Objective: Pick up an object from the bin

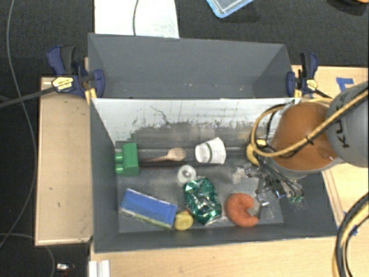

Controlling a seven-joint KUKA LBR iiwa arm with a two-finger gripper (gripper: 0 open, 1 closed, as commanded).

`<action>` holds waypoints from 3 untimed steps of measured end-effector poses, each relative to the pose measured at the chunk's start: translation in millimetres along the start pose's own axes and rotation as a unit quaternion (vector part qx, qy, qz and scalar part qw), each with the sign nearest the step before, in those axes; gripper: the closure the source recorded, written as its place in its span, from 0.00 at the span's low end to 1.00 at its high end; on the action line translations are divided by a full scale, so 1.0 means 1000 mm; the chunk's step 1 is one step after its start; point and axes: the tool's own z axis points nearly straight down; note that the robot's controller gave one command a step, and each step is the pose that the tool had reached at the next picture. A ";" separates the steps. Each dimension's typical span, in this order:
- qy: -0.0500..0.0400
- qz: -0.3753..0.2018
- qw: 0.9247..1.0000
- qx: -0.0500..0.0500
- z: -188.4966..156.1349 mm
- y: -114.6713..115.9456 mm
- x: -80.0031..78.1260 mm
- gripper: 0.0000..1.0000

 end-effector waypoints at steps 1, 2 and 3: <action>-0.001 0.151 0.989 0.000 0.005 -0.009 0.002 0.00; -0.001 0.065 0.998 0.000 0.006 0.041 -0.005 0.00; -0.001 0.109 0.994 0.000 0.016 0.066 -0.016 0.00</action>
Offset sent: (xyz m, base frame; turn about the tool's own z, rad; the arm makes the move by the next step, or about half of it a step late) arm -0.0082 0.0568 -0.0068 0.1083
